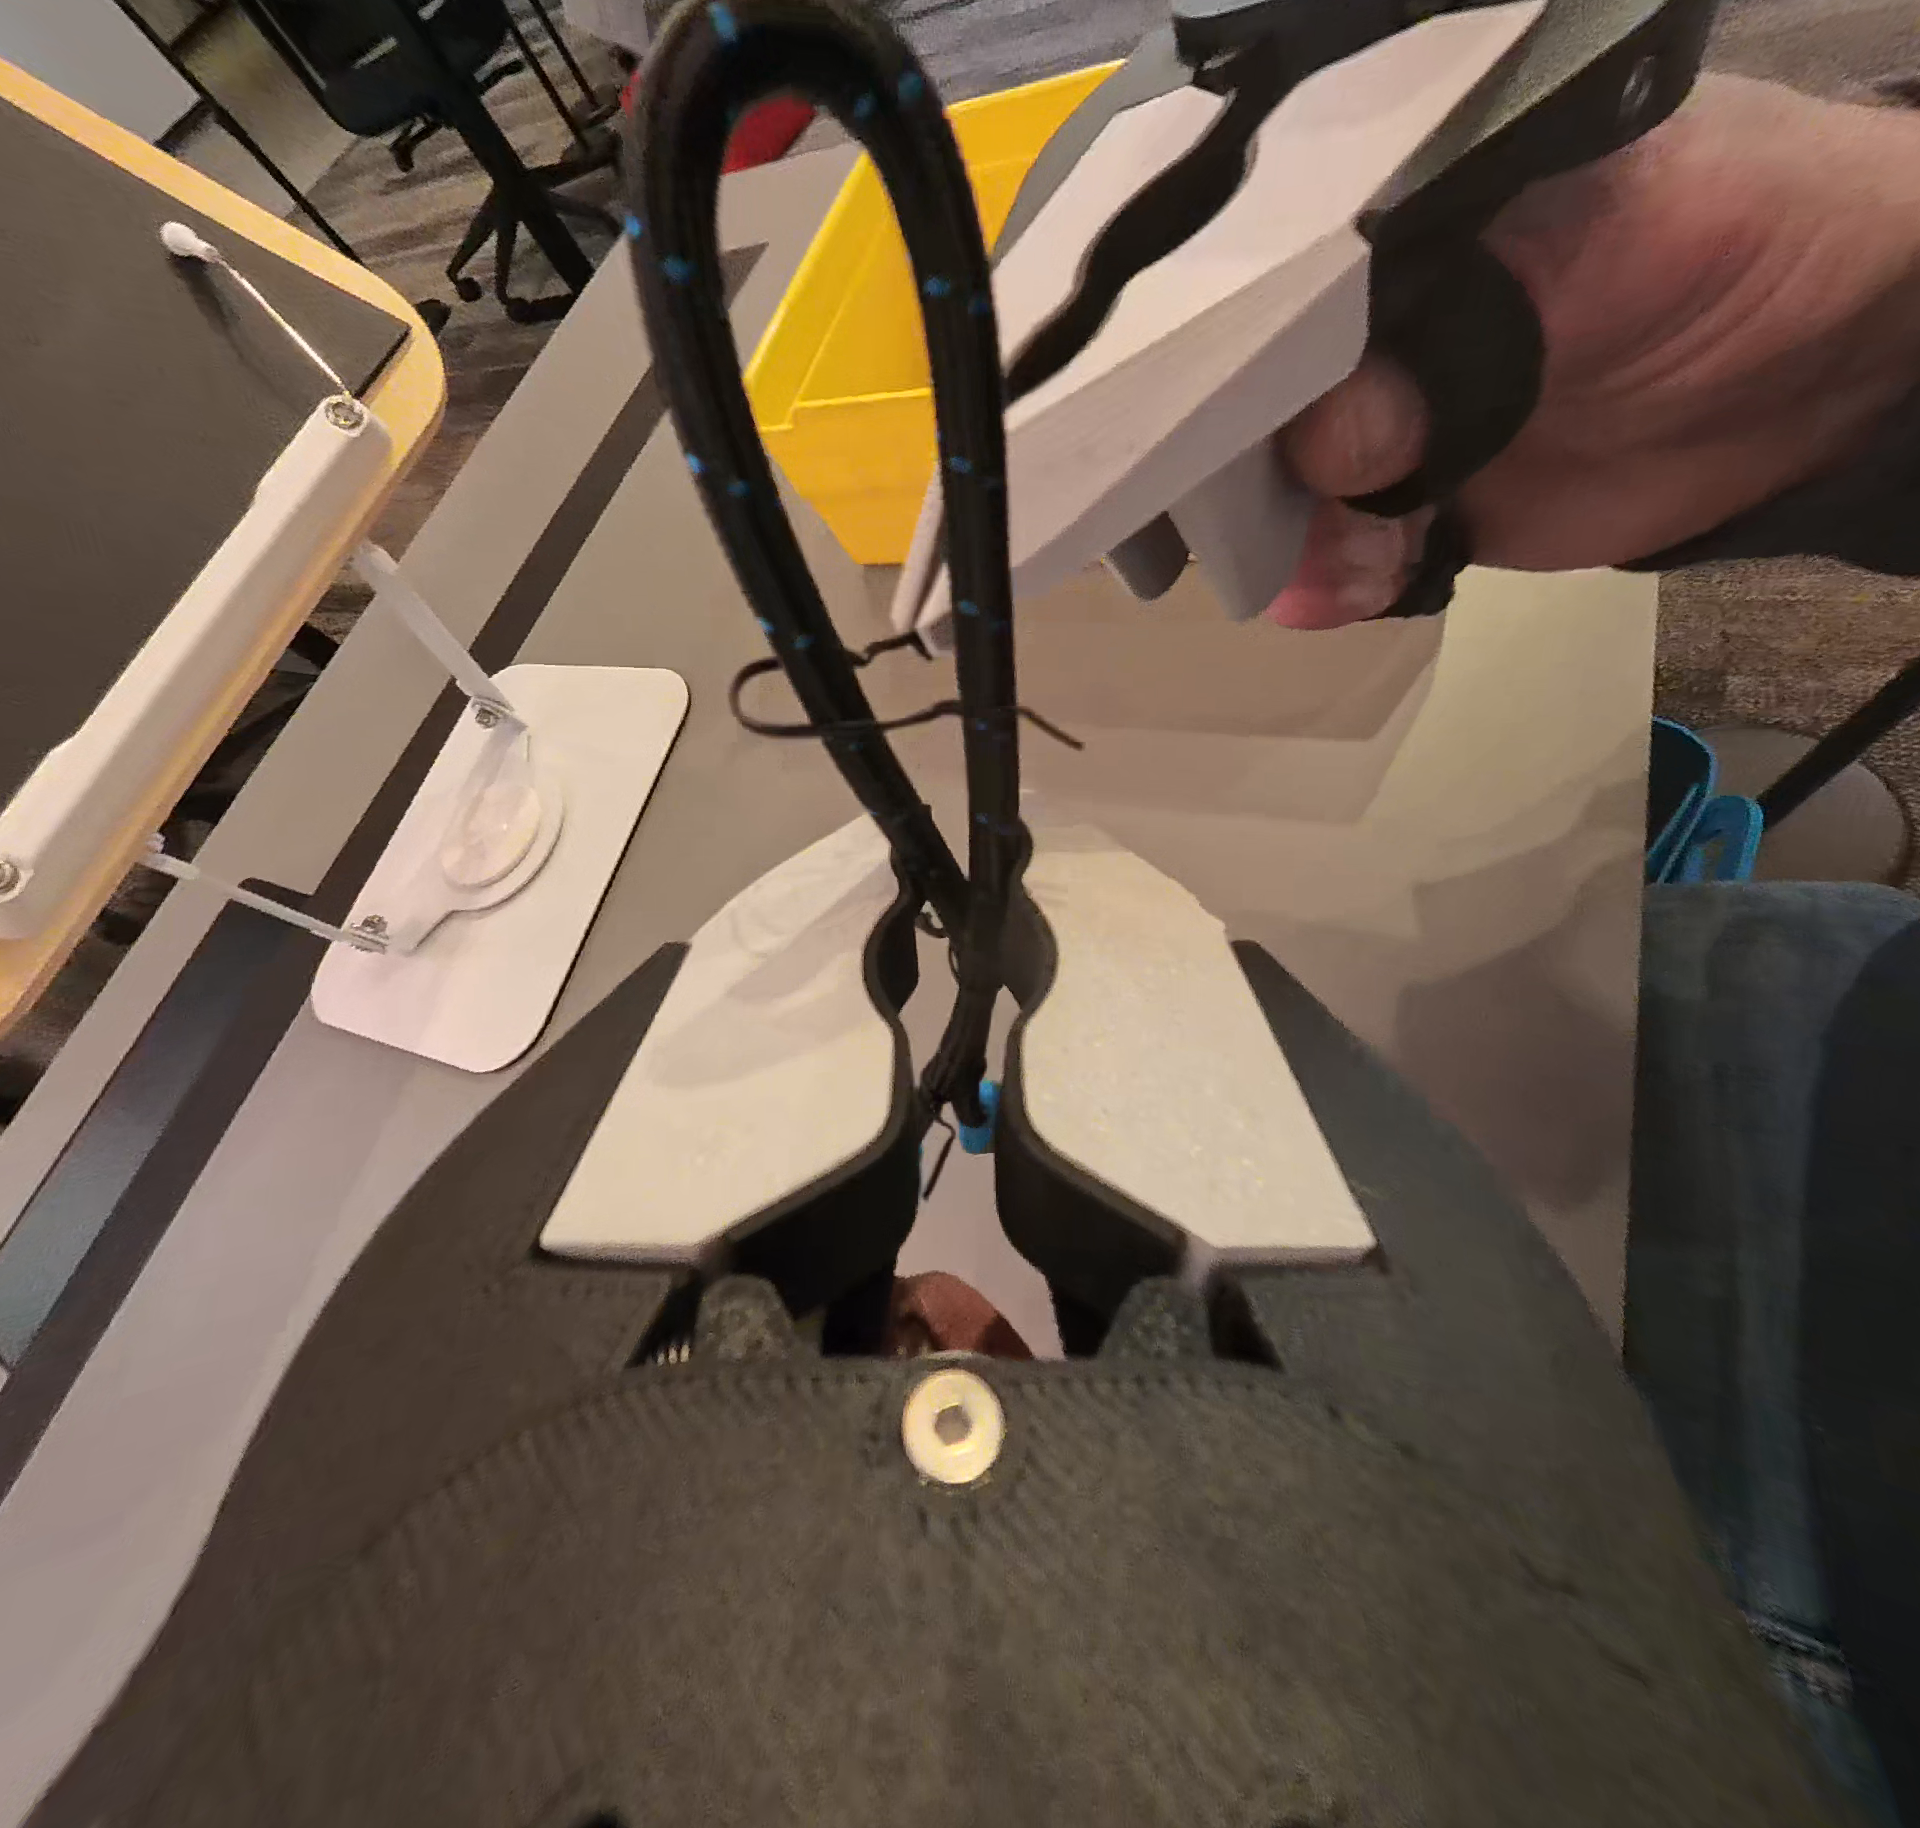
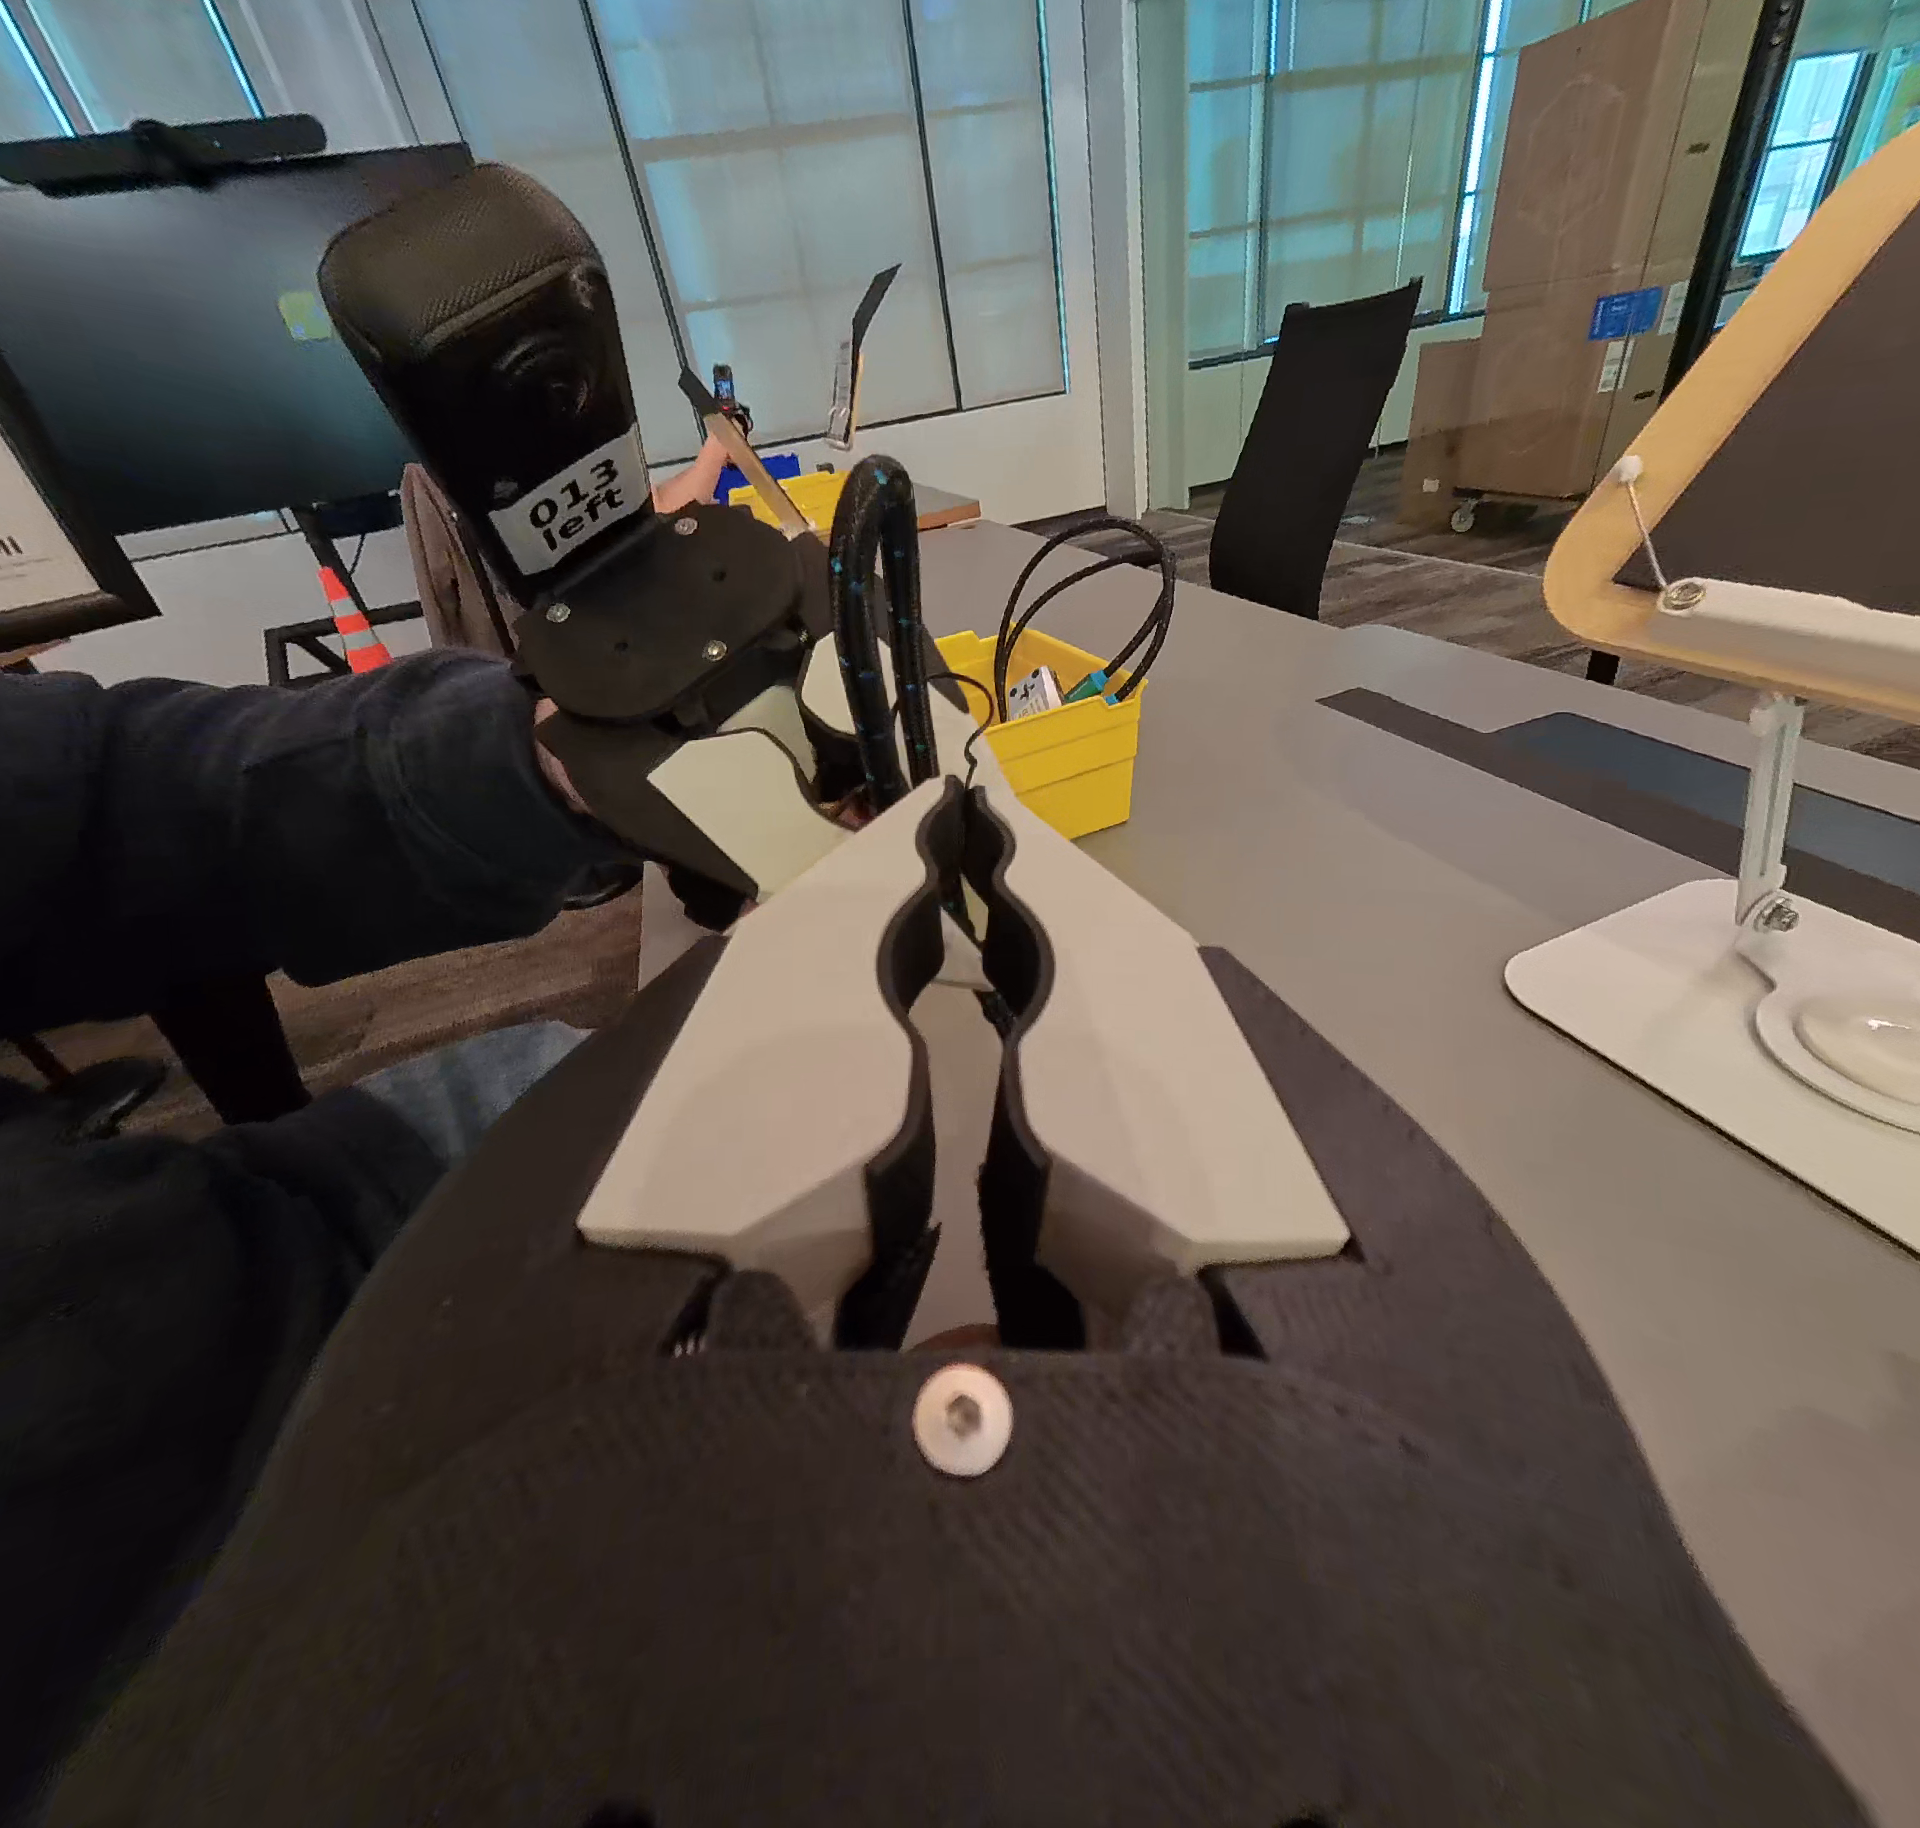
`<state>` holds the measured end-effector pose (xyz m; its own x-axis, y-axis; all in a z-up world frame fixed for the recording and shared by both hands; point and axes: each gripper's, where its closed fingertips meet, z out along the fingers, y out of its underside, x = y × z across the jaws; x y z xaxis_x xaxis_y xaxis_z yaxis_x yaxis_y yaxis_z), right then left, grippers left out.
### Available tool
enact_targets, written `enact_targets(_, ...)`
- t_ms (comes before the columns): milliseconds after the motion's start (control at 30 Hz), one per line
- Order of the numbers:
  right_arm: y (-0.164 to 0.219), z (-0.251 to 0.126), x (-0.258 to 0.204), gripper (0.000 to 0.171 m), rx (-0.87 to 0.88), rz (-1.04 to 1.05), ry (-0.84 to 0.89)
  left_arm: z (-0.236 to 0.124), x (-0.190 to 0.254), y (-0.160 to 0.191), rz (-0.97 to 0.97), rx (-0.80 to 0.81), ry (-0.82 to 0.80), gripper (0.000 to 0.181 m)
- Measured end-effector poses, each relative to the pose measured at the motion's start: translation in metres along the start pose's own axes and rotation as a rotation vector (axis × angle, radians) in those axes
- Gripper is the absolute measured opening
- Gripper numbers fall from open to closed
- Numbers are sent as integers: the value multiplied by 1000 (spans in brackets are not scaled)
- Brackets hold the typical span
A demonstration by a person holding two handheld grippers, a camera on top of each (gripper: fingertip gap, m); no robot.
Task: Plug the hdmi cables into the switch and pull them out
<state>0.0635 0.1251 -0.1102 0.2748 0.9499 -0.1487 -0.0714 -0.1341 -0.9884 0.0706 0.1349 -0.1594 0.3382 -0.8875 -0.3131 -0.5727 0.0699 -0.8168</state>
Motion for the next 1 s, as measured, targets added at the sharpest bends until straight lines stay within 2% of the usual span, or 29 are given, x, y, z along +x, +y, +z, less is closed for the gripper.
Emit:
enact_targets(233,0,-7,-3,0,-17,2,-48,0,-5,-2,24,1,-56,9)
enact_targets(467,6,-7,-6,0,-33,-10,-77,-1,-14,-7,141,-46,-156,8)
enact_targets(733,-5,-10,-5,0,47,-29,-68,-14,-32,-12,413,-291,-269,8)
enact_targets(900,-13,-13,-7,12,103,-22,-79,-24,-44,-27,547,-393,-316,7)
enact_targets(1000,-17,-14,-6,29,121,-6,-72,-28,-49,-34,608,-440,-333,7)
